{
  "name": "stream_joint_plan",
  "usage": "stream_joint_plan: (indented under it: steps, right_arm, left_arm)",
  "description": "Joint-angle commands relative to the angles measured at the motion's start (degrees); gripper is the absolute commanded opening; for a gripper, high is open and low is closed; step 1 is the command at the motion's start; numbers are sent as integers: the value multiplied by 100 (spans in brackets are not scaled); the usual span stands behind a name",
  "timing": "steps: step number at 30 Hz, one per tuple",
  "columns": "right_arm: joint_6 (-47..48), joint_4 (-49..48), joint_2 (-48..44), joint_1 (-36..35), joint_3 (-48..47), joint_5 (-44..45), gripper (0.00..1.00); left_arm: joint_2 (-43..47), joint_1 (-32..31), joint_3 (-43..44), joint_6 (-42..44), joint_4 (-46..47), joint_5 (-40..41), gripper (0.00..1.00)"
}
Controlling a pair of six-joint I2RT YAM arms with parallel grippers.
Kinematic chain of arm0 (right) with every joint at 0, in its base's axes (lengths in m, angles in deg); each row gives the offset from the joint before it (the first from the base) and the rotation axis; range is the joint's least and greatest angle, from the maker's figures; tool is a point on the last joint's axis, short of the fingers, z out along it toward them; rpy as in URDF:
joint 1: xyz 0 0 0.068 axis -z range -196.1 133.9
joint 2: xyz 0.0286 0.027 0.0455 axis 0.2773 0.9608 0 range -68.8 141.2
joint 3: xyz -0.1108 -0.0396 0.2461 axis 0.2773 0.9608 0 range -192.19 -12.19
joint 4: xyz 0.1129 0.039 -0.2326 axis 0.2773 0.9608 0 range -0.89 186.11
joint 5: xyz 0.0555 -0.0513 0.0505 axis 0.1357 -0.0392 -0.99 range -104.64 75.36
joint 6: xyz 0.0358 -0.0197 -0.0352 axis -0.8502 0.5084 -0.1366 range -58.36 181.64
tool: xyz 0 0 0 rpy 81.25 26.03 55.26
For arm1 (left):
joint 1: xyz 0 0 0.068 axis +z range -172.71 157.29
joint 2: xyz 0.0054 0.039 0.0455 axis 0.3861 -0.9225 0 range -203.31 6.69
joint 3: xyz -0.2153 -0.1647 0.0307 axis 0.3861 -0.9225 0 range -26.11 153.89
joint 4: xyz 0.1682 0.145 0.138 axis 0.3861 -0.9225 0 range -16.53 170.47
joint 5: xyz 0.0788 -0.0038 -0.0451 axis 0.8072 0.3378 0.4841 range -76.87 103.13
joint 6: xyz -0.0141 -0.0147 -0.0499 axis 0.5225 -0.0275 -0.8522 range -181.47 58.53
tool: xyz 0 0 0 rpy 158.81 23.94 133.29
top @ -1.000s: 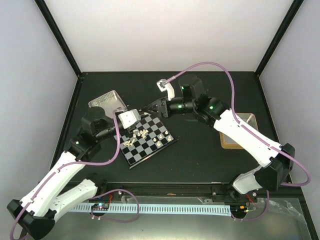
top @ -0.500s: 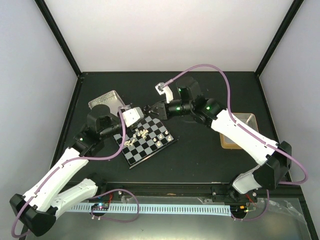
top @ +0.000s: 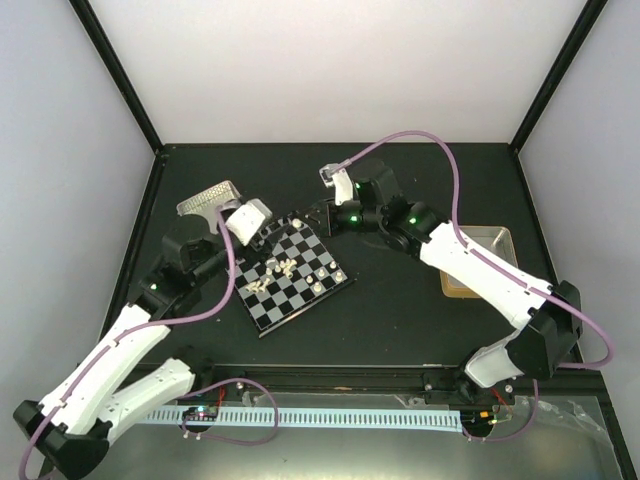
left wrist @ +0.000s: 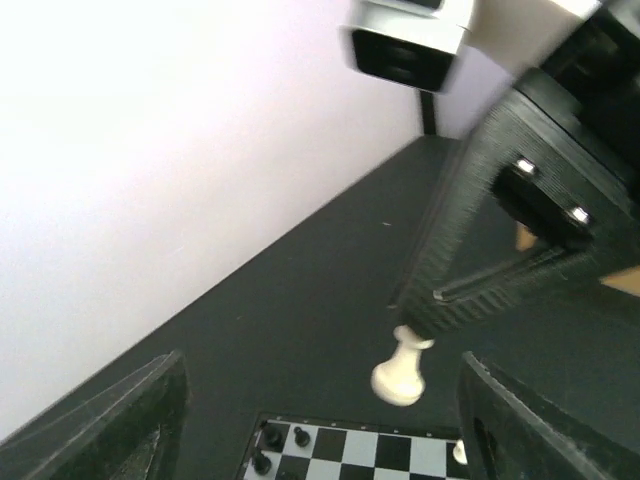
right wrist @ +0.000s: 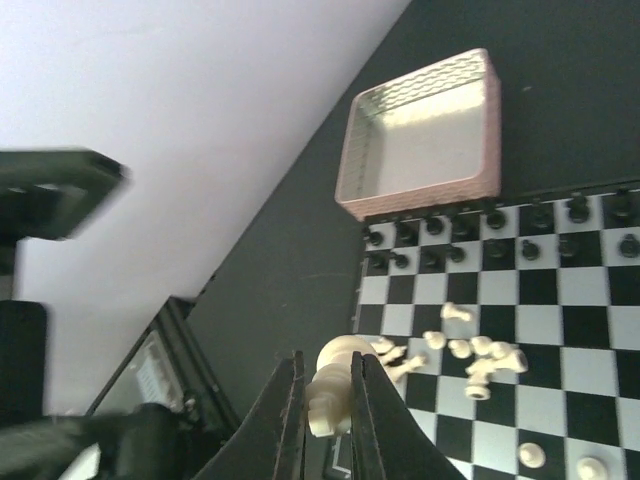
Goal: Set up the chess pieces on the board
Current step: Place the chess piece on the chessboard.
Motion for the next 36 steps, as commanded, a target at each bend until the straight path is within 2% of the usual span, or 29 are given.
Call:
stream_joint_plan:
  steps: [1, 6, 9, 12, 17, 20, 29, 36]
  right_arm:
    - [34, -134, 6, -11, 170, 878, 1]
    - [301, 12, 168, -292, 427, 1607, 1]
    - [359, -19, 295, -601, 665, 1984, 1]
    - [393, -83, 441, -917, 857, 2350, 1]
    - [336, -63, 783, -1409, 965, 2835, 1]
    - [338, -71, 971, -1629, 1008, 3119, 1]
    - [142, -63, 1396, -1966, 1169, 3307, 1]
    - [72, 57, 1586, -2000, 1159, 3299, 1]
  left_arm:
    - [383, -24, -23, -1021, -152, 1531, 81]
    - [642, 7, 39, -1983, -810, 2283, 93]
    - [932, 8, -122, -2229, -757, 2617, 98]
    - [1327, 9, -268, -2263, -633, 2769, 99]
    - [1680, 14, -462, -2281, -583, 2393, 99]
    - [1803, 21, -528, -2354, -626, 2579, 99]
    - [2013, 20, -586, -2351, -658, 2973, 99]
    - [1998, 21, -627, -2211, -609, 2721, 99]
